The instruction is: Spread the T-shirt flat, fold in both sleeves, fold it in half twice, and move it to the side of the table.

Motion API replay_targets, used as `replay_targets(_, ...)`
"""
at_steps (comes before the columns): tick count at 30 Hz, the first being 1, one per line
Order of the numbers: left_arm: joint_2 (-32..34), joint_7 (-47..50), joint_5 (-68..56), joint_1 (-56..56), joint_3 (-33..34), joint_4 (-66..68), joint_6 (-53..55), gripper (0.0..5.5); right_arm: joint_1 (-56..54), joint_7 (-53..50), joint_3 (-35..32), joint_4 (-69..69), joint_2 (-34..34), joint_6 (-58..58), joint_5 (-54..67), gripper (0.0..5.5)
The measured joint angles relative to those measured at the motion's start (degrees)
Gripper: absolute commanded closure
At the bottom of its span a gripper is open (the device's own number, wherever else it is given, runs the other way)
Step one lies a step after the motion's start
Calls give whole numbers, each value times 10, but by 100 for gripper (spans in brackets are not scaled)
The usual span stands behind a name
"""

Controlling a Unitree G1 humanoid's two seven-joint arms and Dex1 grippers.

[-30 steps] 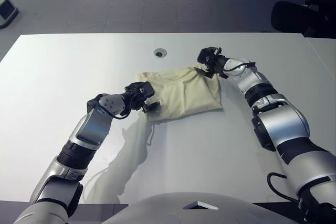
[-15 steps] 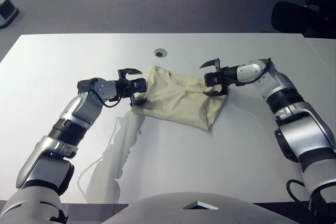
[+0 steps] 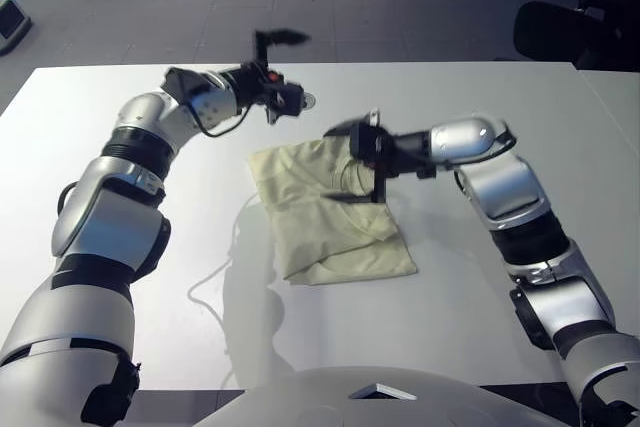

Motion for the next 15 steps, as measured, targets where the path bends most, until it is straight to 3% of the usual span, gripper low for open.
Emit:
replay_targets(2,18,-40,-57,64,30,-76,34,10,-6,-27,-3,38,8,-8,-6,12)
replay_targets(7,23,-88,-138,287,70,-347,242,10,-21,-89,0,177,36,-83,-24,12)
replay_targets(15,21,-148,-167,513,61,-717,547,10,-141,-211,0,520,107,-231,-62,12)
